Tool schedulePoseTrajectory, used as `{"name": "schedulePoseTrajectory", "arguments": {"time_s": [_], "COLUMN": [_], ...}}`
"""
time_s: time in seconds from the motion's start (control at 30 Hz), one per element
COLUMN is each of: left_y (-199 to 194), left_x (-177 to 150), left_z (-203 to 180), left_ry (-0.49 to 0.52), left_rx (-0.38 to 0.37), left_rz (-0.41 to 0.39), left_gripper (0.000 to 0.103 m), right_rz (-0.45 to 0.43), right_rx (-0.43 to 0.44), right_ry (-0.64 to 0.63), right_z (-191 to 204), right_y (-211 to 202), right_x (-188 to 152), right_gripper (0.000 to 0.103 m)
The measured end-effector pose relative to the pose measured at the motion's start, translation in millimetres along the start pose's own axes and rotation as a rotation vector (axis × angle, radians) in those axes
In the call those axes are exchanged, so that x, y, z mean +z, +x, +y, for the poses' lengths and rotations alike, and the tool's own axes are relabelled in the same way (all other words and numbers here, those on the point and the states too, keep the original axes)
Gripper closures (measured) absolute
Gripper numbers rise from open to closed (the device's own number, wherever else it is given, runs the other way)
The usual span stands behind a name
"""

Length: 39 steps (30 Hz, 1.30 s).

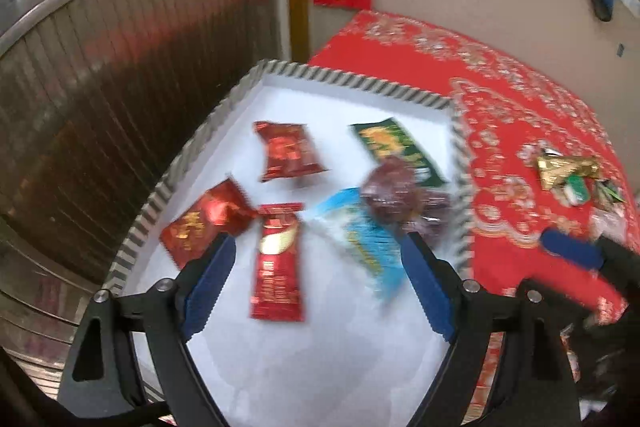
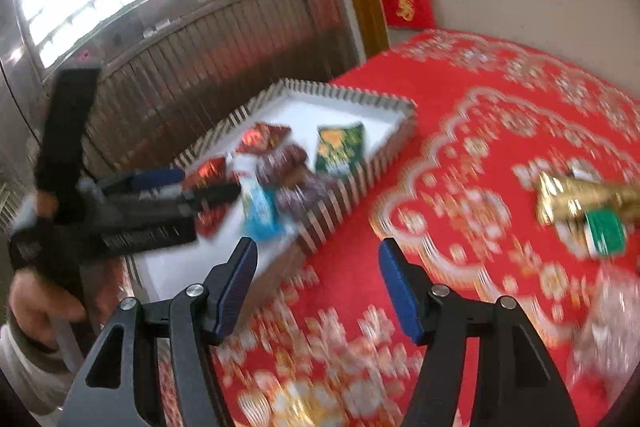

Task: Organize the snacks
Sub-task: 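Withdraw both tools from the tray toward the remaining snacks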

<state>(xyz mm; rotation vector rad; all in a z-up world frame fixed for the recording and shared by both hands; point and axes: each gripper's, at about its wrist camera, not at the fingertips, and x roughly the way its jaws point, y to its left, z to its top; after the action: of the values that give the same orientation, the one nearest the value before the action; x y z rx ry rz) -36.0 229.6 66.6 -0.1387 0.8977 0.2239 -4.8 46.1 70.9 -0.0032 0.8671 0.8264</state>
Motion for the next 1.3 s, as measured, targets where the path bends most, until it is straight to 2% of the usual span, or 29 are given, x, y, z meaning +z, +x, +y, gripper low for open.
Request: {"name": "schedulePoseTrajectory", "arguments": {"time_s": [0.33, 0.63, 0.87, 1.03, 1.3], "left_y": [-11.7, 0.5, 24.1, 51.9, 94.1], "left_x": [-4.5, 2.4, 28.1, 52.8, 70.9], "left_z": [-79.2, -149.4, -218.5, -257.5, -316.4], "left_ry": [0.132, 0.186, 0.331, 0.357, 0.466], "left_rx": [-0.121, -0.201, -0.224, -0.250, -0.269], "left_rz": [0.015, 0.060, 0.077, 0.116, 0.164], "left_gripper": [0.018, 0.018, 0.018, 0.018, 0.018], "right_rz": [-0.006, -0.041, -0.072, -0.076, -0.085], "right_rx": [-0.100, -0.210, -0.223, -0.219, -0.225], "right_ry": [0.109, 0.243, 0.297, 0.310, 0.310], "right_z": [-62.7, -127.4, -154.3, -166.9, -178.1], "right_y": [-47.9, -105.0, -126.2, -130.2, -132.7], "right_x": [-54.8, -89.2, -101.4, -104.8, -100.9], "right_gripper": [0.039, 0.037, 0.037, 0.036, 0.036]}}
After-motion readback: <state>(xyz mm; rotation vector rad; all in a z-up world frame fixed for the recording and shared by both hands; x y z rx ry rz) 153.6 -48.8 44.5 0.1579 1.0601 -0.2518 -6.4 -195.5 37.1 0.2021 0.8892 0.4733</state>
